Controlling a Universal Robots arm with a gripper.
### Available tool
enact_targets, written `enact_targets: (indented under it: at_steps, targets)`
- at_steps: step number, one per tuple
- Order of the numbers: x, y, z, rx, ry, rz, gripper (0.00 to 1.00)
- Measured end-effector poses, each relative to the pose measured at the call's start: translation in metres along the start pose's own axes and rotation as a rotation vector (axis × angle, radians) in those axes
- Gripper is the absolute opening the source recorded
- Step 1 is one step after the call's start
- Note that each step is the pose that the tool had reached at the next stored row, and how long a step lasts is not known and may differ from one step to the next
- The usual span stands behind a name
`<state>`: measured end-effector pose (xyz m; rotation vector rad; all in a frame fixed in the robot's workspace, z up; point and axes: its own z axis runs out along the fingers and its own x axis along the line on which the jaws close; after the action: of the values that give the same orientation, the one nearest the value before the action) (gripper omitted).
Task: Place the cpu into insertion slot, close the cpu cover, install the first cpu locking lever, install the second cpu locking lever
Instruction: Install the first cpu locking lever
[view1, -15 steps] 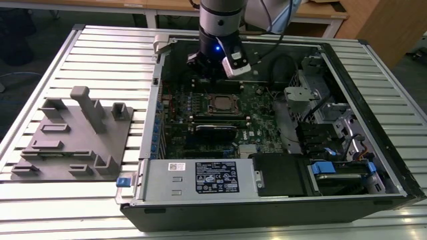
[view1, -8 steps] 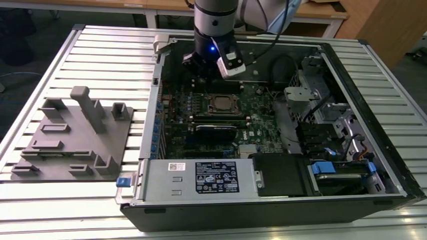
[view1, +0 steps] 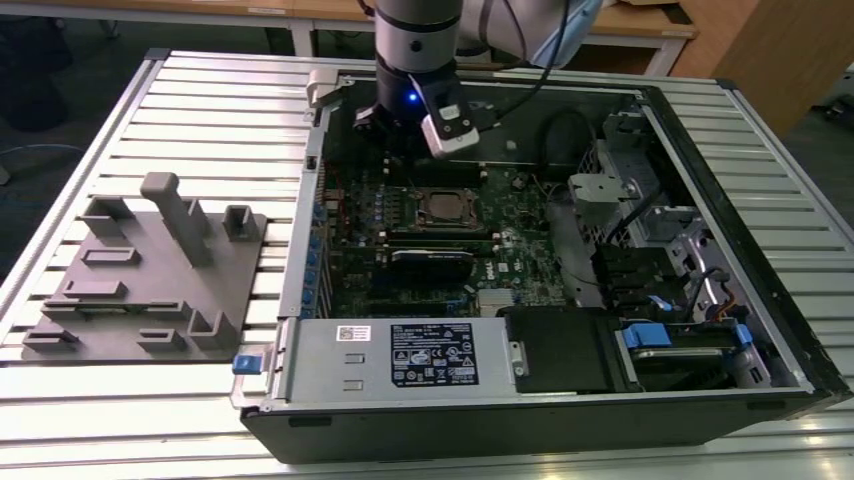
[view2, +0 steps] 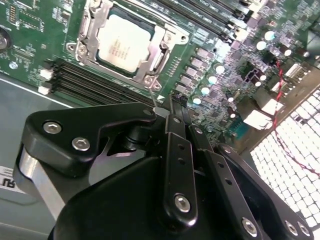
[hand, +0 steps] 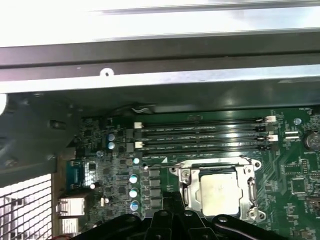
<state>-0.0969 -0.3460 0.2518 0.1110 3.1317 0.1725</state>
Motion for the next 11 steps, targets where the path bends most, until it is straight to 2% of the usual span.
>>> enact_targets:
  at_steps: [9, 10, 11]
  targets:
    - [0.0106, -0.0018, -0.0002, -0.0014, -0.0005, 0.0, 0.11]
    - [0.0107, -0.002, -0.0002, -0.003, -0.0002, 0.0, 0.11]
    - [0.0108, -0.0022, -0.0003, -0.0092, 0.0003, 0.0, 0.11]
